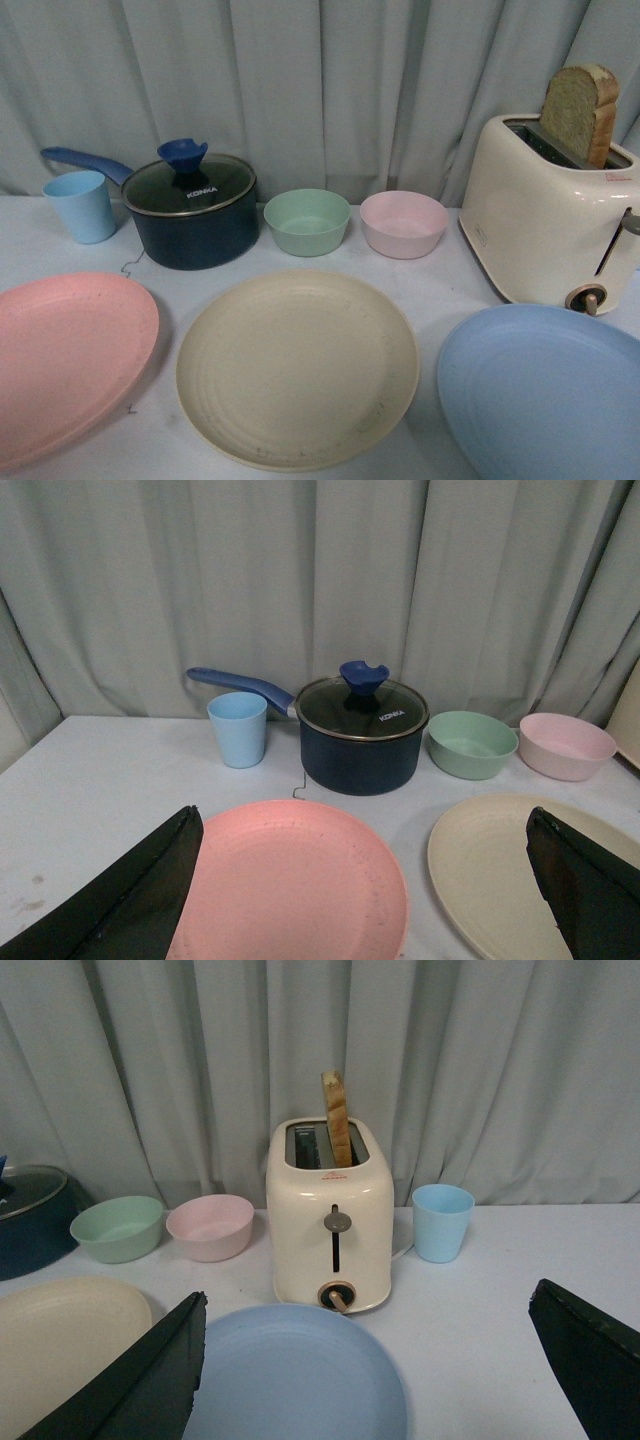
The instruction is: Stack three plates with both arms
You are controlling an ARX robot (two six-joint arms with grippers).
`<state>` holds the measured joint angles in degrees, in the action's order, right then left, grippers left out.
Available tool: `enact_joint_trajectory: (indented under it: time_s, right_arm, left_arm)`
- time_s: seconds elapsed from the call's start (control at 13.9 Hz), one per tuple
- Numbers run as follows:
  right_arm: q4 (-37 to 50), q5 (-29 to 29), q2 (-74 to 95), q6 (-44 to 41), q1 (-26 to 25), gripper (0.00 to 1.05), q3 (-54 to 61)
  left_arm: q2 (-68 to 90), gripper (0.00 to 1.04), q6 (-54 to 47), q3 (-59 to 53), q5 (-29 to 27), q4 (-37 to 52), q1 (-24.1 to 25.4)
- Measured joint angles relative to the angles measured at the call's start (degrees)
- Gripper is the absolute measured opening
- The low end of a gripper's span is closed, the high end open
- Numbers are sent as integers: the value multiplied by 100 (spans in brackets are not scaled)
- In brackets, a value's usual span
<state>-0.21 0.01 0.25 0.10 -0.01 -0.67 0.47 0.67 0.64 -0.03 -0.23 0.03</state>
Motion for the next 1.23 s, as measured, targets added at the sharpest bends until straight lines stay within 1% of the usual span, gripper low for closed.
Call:
enact_joint_trajectory:
  time_s: [1.23]
  right_arm:
    - [0,0,0,0,0,98,0]
  left_arm:
    - [0,98,0,0,0,0,0]
